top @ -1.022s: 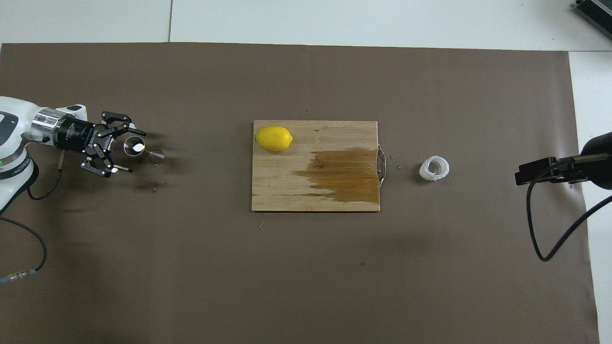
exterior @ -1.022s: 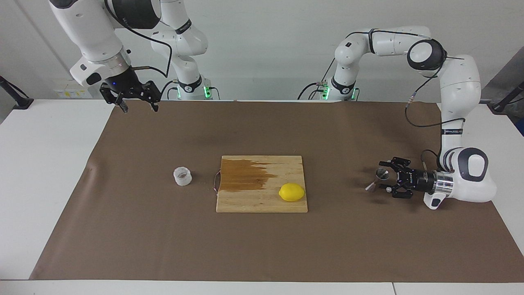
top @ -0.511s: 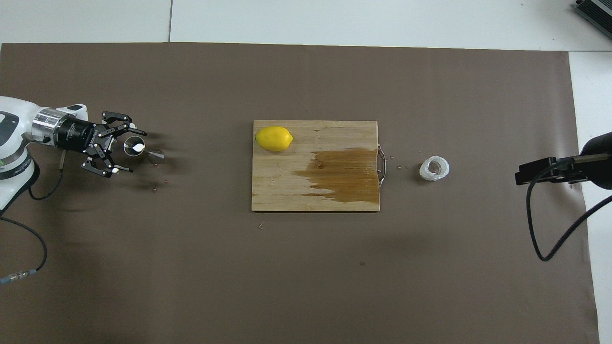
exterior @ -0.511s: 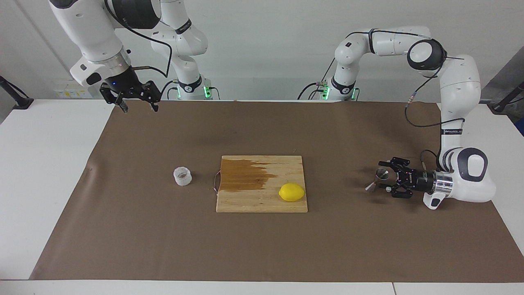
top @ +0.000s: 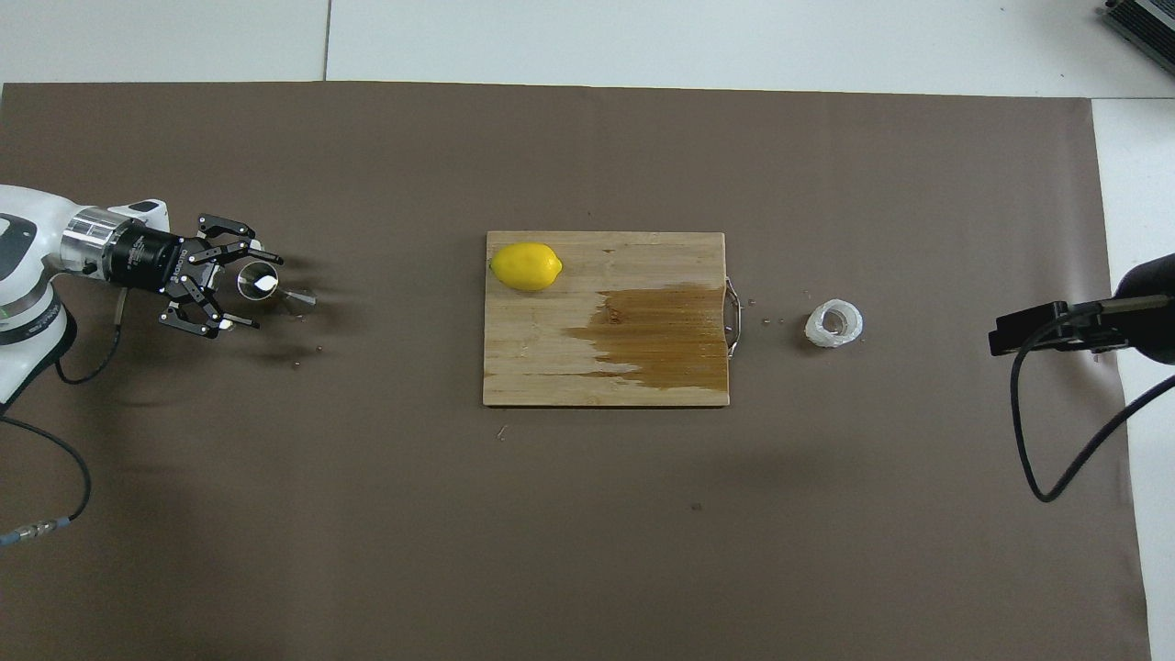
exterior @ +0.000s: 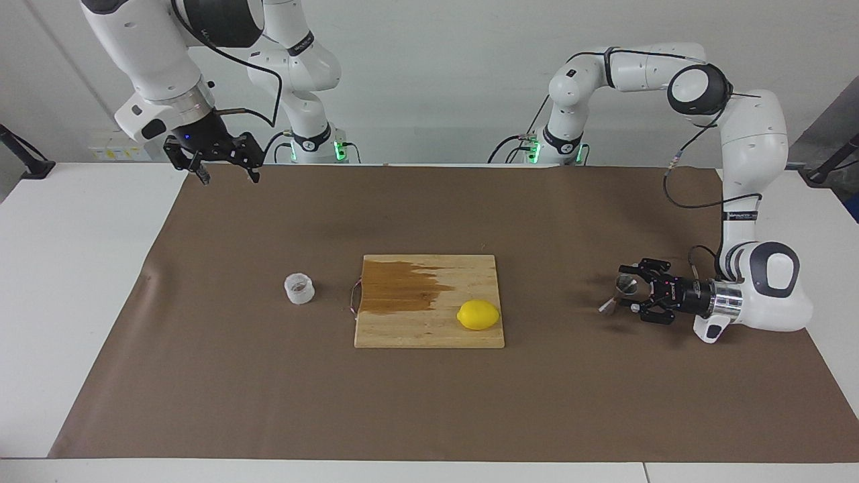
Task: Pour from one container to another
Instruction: 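Close the left gripper on the silver cup, then lift the silver cup and carry it over the wooden board, then lower the silver cup onto the board beside the lemon, then open the left gripper and withdraw while the right gripper reaches the white cup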
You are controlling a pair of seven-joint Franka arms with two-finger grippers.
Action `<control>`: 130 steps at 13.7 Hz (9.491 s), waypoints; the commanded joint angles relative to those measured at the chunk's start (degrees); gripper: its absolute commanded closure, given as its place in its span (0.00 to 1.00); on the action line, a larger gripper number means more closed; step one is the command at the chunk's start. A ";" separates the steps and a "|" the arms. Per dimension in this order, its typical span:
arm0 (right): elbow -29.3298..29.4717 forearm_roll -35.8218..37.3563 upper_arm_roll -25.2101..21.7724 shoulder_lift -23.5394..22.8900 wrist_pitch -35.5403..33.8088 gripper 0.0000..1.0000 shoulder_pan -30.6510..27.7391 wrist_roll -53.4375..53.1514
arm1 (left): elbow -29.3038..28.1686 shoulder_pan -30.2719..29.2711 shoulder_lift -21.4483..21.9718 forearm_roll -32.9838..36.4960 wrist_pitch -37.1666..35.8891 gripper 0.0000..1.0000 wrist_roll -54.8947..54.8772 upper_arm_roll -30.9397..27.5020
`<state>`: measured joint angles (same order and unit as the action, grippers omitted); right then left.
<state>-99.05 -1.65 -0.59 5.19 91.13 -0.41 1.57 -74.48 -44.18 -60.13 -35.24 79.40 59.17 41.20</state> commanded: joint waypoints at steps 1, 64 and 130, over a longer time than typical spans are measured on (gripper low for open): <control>-0.53 -1.25 0.24 0.52 -0.42 0.00 -0.65 -0.25 | -1.11 -0.99 -0.26 -0.80 0.75 0.14 -0.54 0.99; -0.53 -1.25 0.24 0.61 -0.42 0.00 -0.65 -0.25 | -19.03 12.36 20.13 -24.51 16.38 1.00 1.56 3.36; -14.58 -15.10 0.07 -0.86 14.30 0.00 -10.74 77.97 | -37.49 58.60 36.30 -78.84 48.49 0.00 -28.24 -18.79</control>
<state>-109.22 -11.02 -0.82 5.75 99.90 -7.99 66.88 -110.18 13.84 -25.94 -114.62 130.19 29.32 23.15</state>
